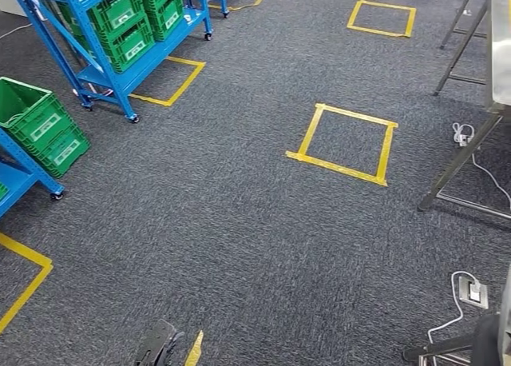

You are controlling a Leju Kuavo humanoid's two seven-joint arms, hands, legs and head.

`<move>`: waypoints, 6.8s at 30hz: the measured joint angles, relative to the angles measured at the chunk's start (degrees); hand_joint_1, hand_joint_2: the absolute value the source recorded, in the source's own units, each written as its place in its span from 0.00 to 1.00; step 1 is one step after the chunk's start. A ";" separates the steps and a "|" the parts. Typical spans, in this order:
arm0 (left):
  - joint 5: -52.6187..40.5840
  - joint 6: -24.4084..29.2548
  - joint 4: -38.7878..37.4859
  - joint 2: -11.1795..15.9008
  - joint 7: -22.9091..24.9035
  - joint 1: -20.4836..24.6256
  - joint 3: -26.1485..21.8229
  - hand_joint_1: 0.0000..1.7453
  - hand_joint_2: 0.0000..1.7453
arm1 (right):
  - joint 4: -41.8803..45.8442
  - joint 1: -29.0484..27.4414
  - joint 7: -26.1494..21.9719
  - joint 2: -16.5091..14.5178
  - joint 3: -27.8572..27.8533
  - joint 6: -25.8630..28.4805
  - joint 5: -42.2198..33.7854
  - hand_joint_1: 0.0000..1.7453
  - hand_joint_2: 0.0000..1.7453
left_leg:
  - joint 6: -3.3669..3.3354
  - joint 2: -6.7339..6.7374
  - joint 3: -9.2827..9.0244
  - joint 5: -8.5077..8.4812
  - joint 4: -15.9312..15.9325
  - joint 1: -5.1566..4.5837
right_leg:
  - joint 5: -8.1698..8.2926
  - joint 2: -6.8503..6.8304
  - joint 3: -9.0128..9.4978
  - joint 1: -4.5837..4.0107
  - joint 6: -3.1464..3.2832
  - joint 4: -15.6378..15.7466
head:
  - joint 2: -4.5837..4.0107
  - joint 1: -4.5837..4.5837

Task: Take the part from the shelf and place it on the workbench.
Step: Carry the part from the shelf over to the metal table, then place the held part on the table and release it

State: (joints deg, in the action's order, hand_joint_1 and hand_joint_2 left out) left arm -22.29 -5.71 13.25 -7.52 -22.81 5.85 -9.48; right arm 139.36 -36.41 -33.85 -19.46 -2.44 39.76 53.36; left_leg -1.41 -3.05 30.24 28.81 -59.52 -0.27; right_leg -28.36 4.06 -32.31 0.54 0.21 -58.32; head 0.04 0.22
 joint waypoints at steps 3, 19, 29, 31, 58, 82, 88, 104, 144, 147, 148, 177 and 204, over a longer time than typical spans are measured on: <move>-0.09 -0.15 0.01 -0.21 0.14 0.09 -0.01 0.00 1.00 | 0.19 -0.14 -0.05 -0.15 -0.24 0.01 -0.29 1.00 1.00 | -0.49 0.31 -0.43 -0.13 2.05 -0.10 | 0.53 0.99 -0.95 0.29 -1.02 0.00 | 0.00 0.32; 0.43 2.38 0.00 -2.72 0.20 -0.92 -1.62 0.00 1.00 | 0.39 -1.02 0.87 -0.29 -1.38 0.00 -1.06 1.00 1.00 | 1.95 7.23 -0.38 0.42 2.02 0.11 | -0.80 -5.48 0.38 0.40 -1.09 0.02 | 0.00 -0.05; -0.52 0.40 -0.01 -1.55 0.23 -1.78 -2.63 0.00 1.00 | 0.39 -1.16 0.78 -0.32 -1.56 0.00 -1.44 1.00 1.00 | 0.94 1.30 1.36 1.95 -3.60 0.24 | 0.04 -0.72 -0.24 -0.01 0.16 0.03 | 0.00 0.04; -0.65 -0.08 -0.01 -0.81 0.15 -1.80 -2.64 0.00 1.00 | 0.38 -1.03 0.76 -0.33 -1.56 0.00 -1.49 1.00 1.00 | 0.01 -0.60 -0.58 0.34 0.96 0.03 | 0.31 0.27 -0.63 0.17 -0.25 -0.08 | 0.00 0.11; -0.72 0.66 -0.01 0.12 -0.21 -2.04 -3.03 0.00 1.00 | 0.14 -0.81 0.20 -0.47 -2.22 0.00 -2.84 1.00 1.00 | 2.12 3.15 4.47 5.83 -10.59 0.56 | 0.15 -1.59 -0.37 0.34 0.19 0.37 | 0.00 -0.16; -0.59 0.66 -0.01 0.32 -0.98 -1.93 -4.04 0.00 1.00 | -0.19 -0.76 -0.27 -0.46 -2.79 0.00 -3.97 1.00 1.00 | 2.21 5.81 -0.44 3.03 0.32 0.36 | -0.33 -5.40 0.42 0.47 -0.41 0.95 | 0.00 -0.17; -0.59 0.66 -0.01 0.31 -0.99 -2.35 -4.08 0.00 1.00 | -0.34 -0.74 -0.21 -0.47 -2.94 0.00 -4.02 1.00 1.00 | 2.31 3.39 5.27 7.08 -12.51 0.50 | -0.16 -2.26 0.41 0.41 0.23 0.89 | 0.00 -0.12; -0.79 0.72 -0.01 0.31 -1.32 -2.53 -4.70 0.00 1.00 | -1.26 -0.92 1.28 -0.45 -3.28 0.00 -4.88 1.00 1.00 | 0.09 5.32 -0.89 -0.02 3.61 0.63 | -3.95 -4.27 -6.05 0.52 -2.70 -10.83 | 0.00 -0.26; -3.41 -0.52 -0.01 0.58 -2.15 -1.64 -6.56 0.00 1.00 | -6.10 3.49 10.75 -0.45 -31.14 -29.51 -11.02 1.00 1.00 | 1.77 5.48 0.89 3.51 -1.42 0.05 | -0.36 -4.78 0.92 0.33 -0.46 1.39 | 0.00 -0.15; -3.72 -0.78 -0.01 0.58 -2.15 -1.60 -6.56 0.00 1.00 | -6.52 6.39 10.69 -0.46 -35.94 -34.11 -10.11 1.00 1.00 | 1.78 3.69 5.89 8.47 -12.70 0.14 | -0.16 -3.23 0.66 0.01 -0.03 1.35 | 0.00 -0.08; -3.76 -0.83 -0.01 0.58 -2.15 -1.59 -6.56 0.00 1.00 | -6.68 7.01 10.65 -0.46 -37.20 -34.80 -9.95 1.00 1.00 | 1.58 3.56 6.65 8.38 -14.15 0.11 | -0.13 -2.68 0.63 -0.14 0.03 1.33 | 0.00 -0.08; -7.69 -3.46 0.04 0.25 0.78 1.73 -6.02 0.00 1.00 | -27.36 18.57 28.36 25.63 -36.30 -46.33 16.00 1.00 1.00 | 1.16 3.74 5.69 7.45 -10.96 -0.10 | 0.09 -4.15 0.80 0.44 -0.59 1.69 | 0.00 0.32; -9.57 -5.35 0.06 -0.31 3.99 4.52 -2.34 0.00 1.00 | -51.23 41.20 39.04 47.86 26.10 -35.33 26.53 1.00 1.00 | -0.35 3.18 1.06 -1.21 2.35 -0.55 | 1.02 -2.32 0.45 -0.33 -1.37 1.97 | 0.00 0.26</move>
State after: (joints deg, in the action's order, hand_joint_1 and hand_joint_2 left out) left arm -31.86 -11.06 13.31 -7.83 -18.82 10.36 -11.82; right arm 88.13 4.79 5.19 28.40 23.66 4.43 79.89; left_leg -1.76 0.14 31.30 27.59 -57.17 -0.82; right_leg -27.33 1.74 -31.85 0.21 -1.16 -56.36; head 0.04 0.48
